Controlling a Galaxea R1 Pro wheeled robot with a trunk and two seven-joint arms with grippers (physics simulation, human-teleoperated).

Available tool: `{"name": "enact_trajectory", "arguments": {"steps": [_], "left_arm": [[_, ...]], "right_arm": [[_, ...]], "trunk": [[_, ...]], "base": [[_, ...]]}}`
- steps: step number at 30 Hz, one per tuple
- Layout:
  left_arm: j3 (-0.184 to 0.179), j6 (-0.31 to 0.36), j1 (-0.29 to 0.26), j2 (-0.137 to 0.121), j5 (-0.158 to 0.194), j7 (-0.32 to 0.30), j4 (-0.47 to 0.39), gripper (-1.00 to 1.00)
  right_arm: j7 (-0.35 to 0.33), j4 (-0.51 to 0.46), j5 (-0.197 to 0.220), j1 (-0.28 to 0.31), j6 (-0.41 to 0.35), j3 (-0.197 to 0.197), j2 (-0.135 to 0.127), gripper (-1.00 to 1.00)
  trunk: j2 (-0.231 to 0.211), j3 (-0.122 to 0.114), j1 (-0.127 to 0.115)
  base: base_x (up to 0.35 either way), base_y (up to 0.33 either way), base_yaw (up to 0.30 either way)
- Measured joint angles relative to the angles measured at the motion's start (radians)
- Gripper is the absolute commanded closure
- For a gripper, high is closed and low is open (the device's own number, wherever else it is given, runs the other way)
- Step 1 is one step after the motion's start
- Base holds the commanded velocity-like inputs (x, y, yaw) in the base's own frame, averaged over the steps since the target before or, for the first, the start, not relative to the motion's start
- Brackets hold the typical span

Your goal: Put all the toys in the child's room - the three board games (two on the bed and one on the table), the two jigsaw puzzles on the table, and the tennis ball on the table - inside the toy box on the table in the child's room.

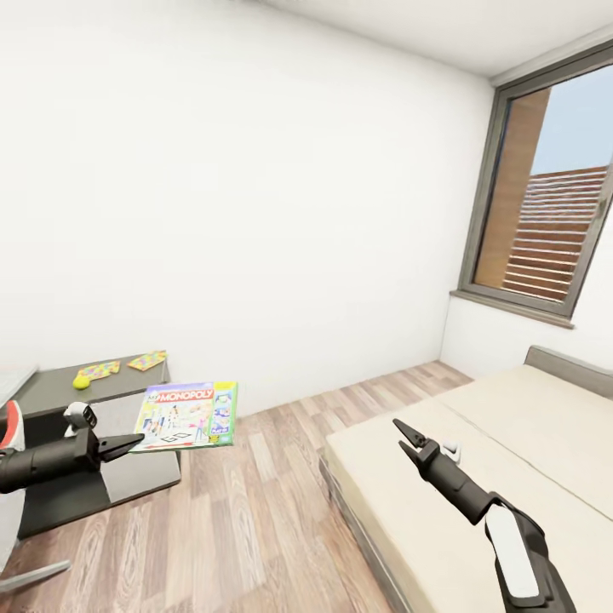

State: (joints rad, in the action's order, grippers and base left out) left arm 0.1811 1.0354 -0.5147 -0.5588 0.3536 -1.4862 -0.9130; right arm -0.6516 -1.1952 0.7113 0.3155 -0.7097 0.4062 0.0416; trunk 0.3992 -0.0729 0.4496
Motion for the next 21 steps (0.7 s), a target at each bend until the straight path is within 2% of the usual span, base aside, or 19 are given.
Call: {"name": "enact_trajectory", "arguments": {"steps": [18,21], "left_arm": [[0.000,0.000,0.000,0.002,-0.001,0.001,0.000,1.00],[0.000,0.000,0.000,0.002,0.000,0.001,0.000,1.00]], "right_arm": [[0.000,0.011,-0.001,0.000,0.000,0.000,0.000,-1.00],[0.000,0.011,-0.001,0.000,0.000,0.000,0.000,-1.00]], "trunk": [[0.000,-0.012,0.000],[0.000,-0.014,0.000]], "base": [[0.000,0.000,0.265],[0.000,0.000,0.140]]}}
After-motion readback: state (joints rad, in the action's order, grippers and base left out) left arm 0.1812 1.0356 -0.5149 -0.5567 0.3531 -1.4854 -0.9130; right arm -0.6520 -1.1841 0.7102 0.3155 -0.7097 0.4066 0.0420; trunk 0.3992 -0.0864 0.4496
